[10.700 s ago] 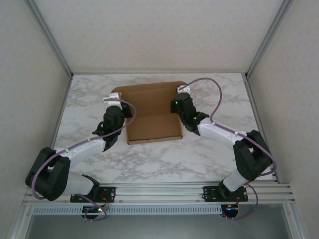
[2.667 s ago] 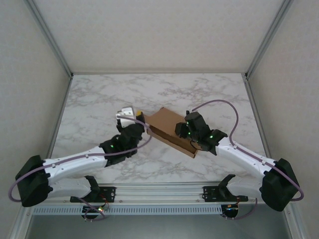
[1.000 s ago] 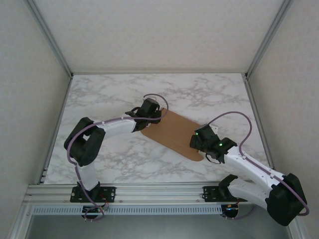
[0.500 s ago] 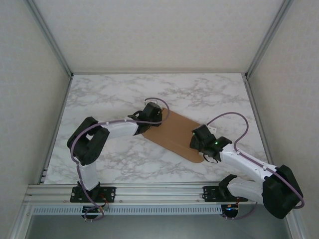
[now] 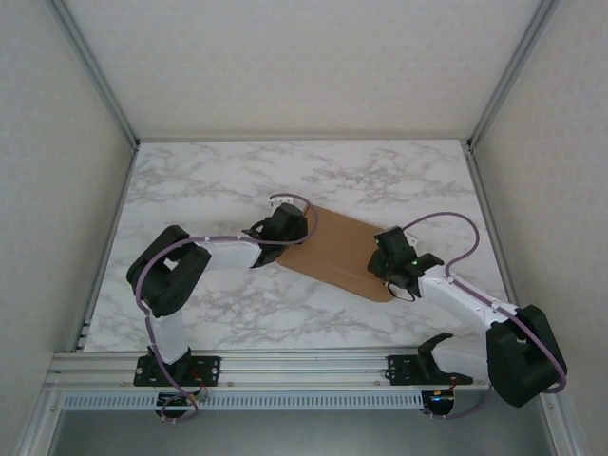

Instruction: Fold the paper box

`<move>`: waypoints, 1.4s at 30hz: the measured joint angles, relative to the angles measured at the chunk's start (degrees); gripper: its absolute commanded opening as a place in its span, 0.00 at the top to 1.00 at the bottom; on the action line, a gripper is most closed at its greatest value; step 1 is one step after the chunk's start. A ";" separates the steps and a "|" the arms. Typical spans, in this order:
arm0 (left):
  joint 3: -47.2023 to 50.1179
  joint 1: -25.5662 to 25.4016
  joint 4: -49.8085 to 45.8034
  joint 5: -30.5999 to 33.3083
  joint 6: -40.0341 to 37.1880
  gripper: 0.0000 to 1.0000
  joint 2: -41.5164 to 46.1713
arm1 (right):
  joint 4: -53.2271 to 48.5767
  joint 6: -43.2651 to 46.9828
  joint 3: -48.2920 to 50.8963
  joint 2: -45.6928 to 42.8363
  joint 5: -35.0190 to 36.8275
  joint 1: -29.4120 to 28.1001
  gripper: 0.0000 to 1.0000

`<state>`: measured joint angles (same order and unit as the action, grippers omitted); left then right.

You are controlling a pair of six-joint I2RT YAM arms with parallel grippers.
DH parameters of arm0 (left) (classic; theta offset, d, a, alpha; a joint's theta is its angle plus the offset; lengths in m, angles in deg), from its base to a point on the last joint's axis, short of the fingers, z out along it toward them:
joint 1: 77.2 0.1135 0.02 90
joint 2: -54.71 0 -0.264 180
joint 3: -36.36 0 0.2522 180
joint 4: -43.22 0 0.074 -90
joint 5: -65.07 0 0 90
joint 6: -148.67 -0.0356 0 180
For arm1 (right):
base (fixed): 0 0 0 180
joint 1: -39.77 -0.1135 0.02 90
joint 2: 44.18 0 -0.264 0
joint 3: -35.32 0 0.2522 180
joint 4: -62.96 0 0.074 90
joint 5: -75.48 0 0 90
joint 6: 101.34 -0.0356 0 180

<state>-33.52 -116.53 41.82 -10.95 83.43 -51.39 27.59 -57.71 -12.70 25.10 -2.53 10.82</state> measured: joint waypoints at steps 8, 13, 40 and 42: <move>5.99 1.05 -0.61 0.28 3.67 0.37 5.60 | 0.22 5.70 -7.21 9.31 -1.55 0.92 0.51; 10.71 3.08 -1.25 -3.65 7.30 0.37 10.54 | 4.39 7.58 -11.74 15.43 -6.21 1.14 0.51; -6.16 6.80 -16.02 -13.55 4.55 0.39 13.20 | -0.76 17.88 -14.82 8.70 -14.82 1.25 0.33; -7.45 6.58 -15.91 -15.47 4.33 0.41 11.19 | -0.85 19.74 -14.82 8.20 -15.98 0.59 0.34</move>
<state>-40.97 -109.95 25.91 -26.43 87.75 -40.20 26.74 -37.98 -27.52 33.29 -18.51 11.41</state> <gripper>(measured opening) 0.609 0.673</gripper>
